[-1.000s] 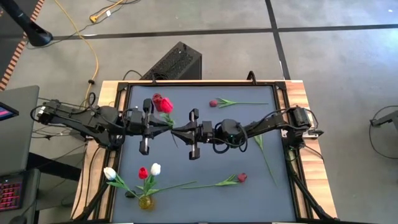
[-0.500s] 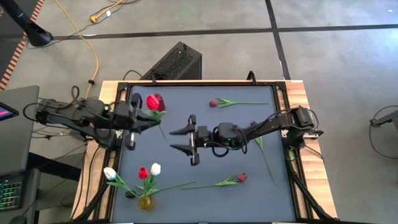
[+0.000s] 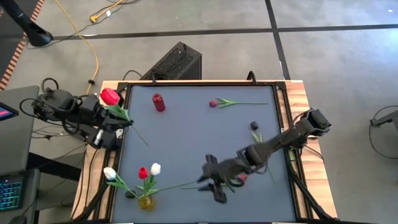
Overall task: Sort flowers into vase by color
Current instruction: Put the red tulip into the yellow vase, then put the right black tulip into the red vase
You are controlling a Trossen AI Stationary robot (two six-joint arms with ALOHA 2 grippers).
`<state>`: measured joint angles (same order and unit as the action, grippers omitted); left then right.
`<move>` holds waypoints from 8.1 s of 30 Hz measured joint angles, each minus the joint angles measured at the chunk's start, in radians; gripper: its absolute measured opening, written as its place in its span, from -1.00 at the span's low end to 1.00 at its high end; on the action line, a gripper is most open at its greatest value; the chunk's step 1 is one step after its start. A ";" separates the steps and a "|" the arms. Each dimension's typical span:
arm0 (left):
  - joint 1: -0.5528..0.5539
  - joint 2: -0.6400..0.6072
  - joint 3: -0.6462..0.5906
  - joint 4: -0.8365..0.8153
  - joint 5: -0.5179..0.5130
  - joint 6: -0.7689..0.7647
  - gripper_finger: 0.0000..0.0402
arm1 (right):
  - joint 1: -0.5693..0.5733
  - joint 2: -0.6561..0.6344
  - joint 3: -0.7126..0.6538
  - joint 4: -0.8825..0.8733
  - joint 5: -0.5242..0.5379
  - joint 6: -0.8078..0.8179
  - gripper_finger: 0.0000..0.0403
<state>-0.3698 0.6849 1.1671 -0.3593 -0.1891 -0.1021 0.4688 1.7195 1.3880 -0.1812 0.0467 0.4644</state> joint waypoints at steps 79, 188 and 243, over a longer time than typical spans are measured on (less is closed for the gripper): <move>-0.892 0.421 -0.310 0.470 -0.629 0.011 -1.00 | 0.001 0.429 0.450 -0.426 0.243 0.020 -0.86; -0.951 0.301 -0.458 0.545 -0.660 -0.246 -0.21 | -0.007 0.380 0.437 -0.478 -0.254 -0.053 -0.87; 0.012 -0.185 -0.473 0.163 -0.130 0.101 -0.21 | -0.707 -0.178 -0.273 -0.447 -0.123 -0.265 -0.84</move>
<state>-0.3581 0.5001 0.6937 -0.1965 -0.3189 -0.0012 -0.2378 1.5414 1.1148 -0.6287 -0.0765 0.1996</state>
